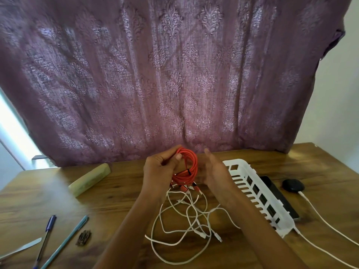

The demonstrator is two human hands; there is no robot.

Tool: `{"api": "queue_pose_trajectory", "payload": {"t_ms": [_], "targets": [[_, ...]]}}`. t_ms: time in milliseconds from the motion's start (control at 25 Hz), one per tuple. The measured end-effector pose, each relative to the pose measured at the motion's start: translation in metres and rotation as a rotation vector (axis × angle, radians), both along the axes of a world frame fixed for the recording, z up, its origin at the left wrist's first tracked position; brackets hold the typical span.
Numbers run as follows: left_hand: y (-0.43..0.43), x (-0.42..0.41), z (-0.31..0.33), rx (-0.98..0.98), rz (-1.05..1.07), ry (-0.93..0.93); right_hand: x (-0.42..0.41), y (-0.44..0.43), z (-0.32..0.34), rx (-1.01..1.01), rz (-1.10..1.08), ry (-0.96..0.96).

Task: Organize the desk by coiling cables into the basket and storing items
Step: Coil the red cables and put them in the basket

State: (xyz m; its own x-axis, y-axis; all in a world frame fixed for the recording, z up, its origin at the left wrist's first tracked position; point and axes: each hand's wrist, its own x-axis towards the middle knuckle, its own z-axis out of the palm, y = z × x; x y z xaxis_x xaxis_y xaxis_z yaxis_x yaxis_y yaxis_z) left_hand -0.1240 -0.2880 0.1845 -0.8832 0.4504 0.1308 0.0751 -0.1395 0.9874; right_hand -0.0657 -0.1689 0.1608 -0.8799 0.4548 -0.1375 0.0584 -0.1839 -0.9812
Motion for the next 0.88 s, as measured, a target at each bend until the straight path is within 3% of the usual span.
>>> {"api": "queue_pose_trajectory", "payload": {"t_ms": [40,240,480,720,880], "targets": [[-0.0002,0.0004,0.0002,0.007,0.013,-0.003,0.0019,0.0008,0.0018,-0.050,0.033,0.025],[-0.0027,0.0010,-0.0002,0.004,-0.019,0.005,0.0093,0.0001,0.0051,0.190,0.057,0.040],[-0.0030,-0.0019,-0.0050,-0.072,-0.040,0.000,0.0104,-0.0023,0.0074,0.121,-0.054,0.043],[-0.0011,-0.0024,-0.0086,-0.196,-0.111,0.044,0.0091,-0.0009,0.0036,-0.042,-0.034,0.040],[-0.0011,0.0006,-0.0051,-0.173,-0.148,0.082,0.0083,0.0019,0.0002,-0.269,0.100,0.138]]}}
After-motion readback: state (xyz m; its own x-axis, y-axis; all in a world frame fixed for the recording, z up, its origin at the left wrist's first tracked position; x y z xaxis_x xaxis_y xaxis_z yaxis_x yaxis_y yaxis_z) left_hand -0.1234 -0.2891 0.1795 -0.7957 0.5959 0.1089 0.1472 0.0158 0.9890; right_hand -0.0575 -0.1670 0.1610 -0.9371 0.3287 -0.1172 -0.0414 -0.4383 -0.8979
